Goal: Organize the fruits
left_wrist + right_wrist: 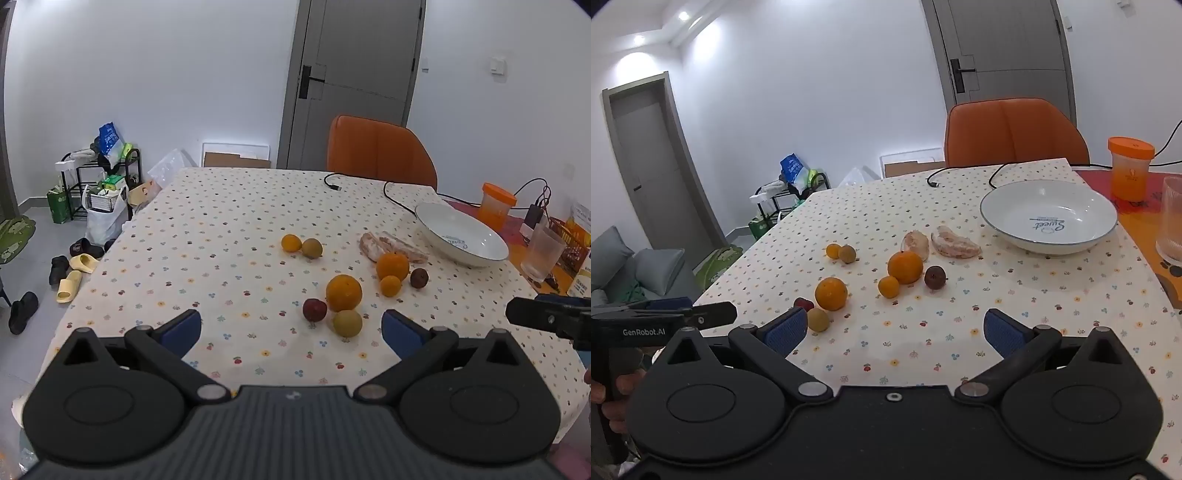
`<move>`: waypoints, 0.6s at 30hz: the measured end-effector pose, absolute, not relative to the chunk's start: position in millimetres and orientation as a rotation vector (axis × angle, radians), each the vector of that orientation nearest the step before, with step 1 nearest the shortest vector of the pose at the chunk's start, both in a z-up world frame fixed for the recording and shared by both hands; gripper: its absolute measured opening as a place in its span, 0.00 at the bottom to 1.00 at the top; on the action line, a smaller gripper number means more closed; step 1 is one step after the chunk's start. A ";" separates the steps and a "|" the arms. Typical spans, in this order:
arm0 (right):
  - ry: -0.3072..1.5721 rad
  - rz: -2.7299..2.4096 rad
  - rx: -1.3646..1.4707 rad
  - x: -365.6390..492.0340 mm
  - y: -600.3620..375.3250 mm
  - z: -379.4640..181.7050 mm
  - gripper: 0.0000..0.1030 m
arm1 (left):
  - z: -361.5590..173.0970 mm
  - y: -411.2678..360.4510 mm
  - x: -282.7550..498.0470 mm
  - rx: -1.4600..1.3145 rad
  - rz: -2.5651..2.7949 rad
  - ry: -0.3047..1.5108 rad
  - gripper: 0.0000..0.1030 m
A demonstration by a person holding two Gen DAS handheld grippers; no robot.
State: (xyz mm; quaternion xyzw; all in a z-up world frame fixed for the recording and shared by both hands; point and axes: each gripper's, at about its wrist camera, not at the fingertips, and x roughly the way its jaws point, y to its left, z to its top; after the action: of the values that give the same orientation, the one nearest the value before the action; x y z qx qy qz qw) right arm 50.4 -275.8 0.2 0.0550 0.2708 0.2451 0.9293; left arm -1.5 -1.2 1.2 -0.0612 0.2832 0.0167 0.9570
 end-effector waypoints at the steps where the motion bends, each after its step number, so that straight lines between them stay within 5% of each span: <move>1: 0.548 0.505 0.108 48.8 -276.3 0.7 1.00 | 1.3 -2.0 -1.8 -0.121 0.033 0.576 1.00; 18: 0.584 0.477 0.122 51.7 -276.6 -6.6 1.00 | -1.4 -0.1 -1.5 -0.144 0.038 0.575 1.00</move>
State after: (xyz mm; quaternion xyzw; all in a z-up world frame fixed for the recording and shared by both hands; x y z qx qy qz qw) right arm 51.7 -276.6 -6.6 0.0594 0.2851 0.2329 0.9279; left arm -1.5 -0.1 -1.4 -0.0708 0.2831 0.0188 0.9563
